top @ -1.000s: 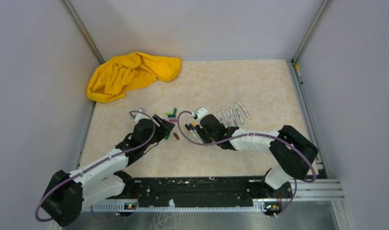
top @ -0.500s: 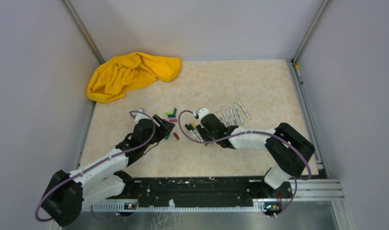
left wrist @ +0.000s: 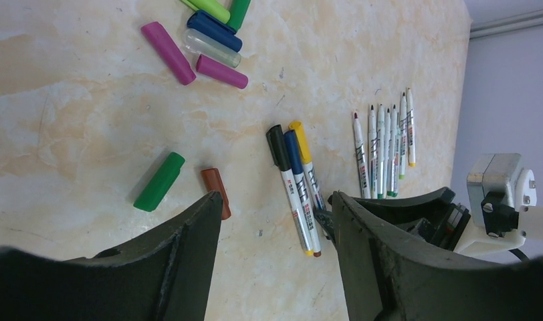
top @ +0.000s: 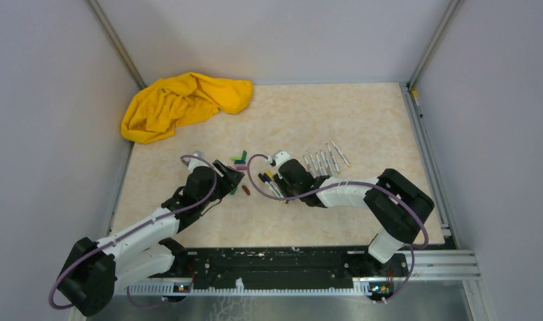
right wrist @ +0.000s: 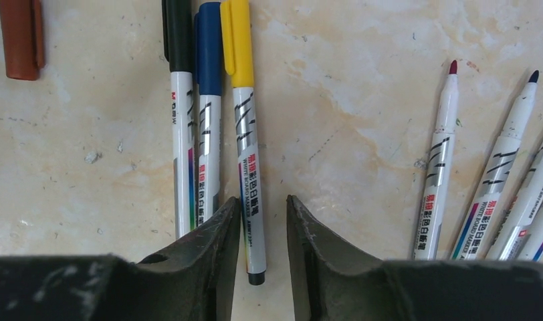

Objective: Open the pen caps

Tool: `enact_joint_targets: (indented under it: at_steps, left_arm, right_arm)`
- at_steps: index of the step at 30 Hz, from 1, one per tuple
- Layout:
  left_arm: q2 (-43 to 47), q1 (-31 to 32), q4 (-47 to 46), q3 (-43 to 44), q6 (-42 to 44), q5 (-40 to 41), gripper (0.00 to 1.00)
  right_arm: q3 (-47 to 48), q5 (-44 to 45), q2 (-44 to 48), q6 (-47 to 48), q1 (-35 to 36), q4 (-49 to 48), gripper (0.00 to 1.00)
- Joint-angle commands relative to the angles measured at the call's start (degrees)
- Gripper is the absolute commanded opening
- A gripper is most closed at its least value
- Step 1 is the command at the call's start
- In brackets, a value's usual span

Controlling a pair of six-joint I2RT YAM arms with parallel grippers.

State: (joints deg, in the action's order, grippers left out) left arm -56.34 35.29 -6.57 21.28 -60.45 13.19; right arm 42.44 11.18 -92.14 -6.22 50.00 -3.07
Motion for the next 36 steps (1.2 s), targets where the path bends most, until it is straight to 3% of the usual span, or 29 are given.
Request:
enact_joint_targets:
  at_steps: [1, 5, 9, 19, 26, 36]
  left_arm:
    - [-0.02, 0.4, -2.59, -1.09, -0.91, -0.63, 0.67]
    - [-0.21, 0.43, -3.59, -1.32, -0.95, -1.09, 0.68]
    - [-0.49, 0.44, -3.92, -0.62, -0.53, -1.74, 0.69]
    - [-1.92, 0.57, -4.87, 1.47, 0.9, -3.95, 0.88]
    - [-5.91, 1.81, -9.65, 2.71, 0.62, -6.85, 0.89]
    - [-13.79, 5.55, -12.89, 9.01, -2.22, -7.14, 0.88]
  right_arm:
    - [-0.13, -0.76, -3.0, -1.69, -0.34, 1.04, 0.22]
    - [-1.86, -0.58, -2.87, -3.89, -0.08, 0.89, 0.0]
    - [-3.19, 0.04, -1.67, -5.22, 0.01, 0.76, 0.0]
    - [-3.94, 3.18, 9.44, -5.34, 0.62, 2.97, 0.0]
    - [-4.05, 2.28, 17.62, -5.75, 1.85, 6.84, 0.0]
    - [-3.89, 4.74, 21.45, -8.88, 8.3, 8.33, 0.0]
